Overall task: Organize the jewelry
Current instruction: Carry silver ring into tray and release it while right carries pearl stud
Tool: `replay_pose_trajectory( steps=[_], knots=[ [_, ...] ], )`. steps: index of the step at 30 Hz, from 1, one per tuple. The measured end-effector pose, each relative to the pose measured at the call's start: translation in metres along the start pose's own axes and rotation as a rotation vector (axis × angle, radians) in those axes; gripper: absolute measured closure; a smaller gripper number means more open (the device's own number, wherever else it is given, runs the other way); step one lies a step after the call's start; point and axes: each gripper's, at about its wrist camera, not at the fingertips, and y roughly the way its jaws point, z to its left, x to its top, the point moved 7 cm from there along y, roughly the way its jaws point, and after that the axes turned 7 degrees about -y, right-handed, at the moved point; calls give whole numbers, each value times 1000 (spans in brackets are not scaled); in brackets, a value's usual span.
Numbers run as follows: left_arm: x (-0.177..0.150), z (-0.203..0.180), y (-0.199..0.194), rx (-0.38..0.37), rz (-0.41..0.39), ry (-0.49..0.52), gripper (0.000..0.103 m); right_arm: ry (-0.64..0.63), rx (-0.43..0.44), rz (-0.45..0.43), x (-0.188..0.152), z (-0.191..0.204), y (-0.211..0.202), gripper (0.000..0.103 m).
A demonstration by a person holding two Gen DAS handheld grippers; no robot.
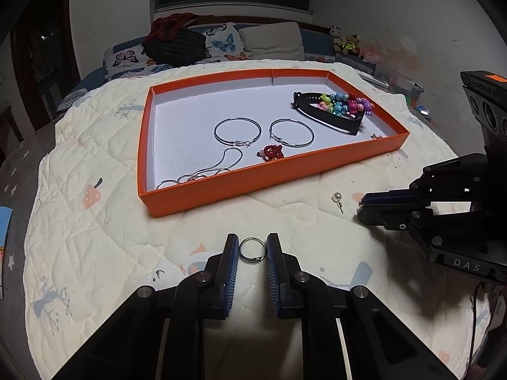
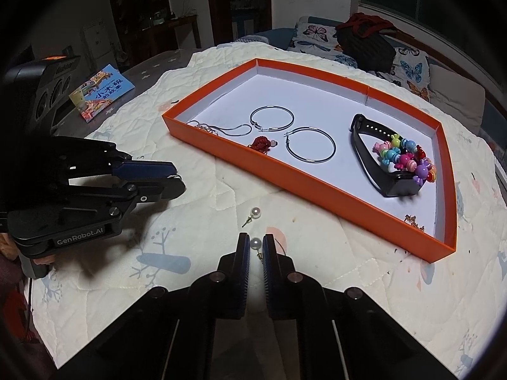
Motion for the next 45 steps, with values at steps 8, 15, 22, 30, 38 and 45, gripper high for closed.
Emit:
replay_pose_trajectory(
  steps=[8,15,22,30,38,45],
  knots=[
    [3,0,-11,-31,-28,-16,84,16,15,-23,5,-3,-7,93],
    [23,-2,-24,-61,-68,-38,84,43,10,-68,18,-15,-19,94],
    [59,-3,-26,-50,-109,-22,84,86,-27,-94,38,-41,-22,93],
    [53,-3,-24,-58,-96,-24,84,55,46,-40,18,-22,-10,93],
    [29,-2,-19,-63,-64,-36,84,8,89,20,4,-9,-4,93],
    [19,-1,-16,-69,-48,-36,84,-85,80,83,3,3,6,93]
  ],
)
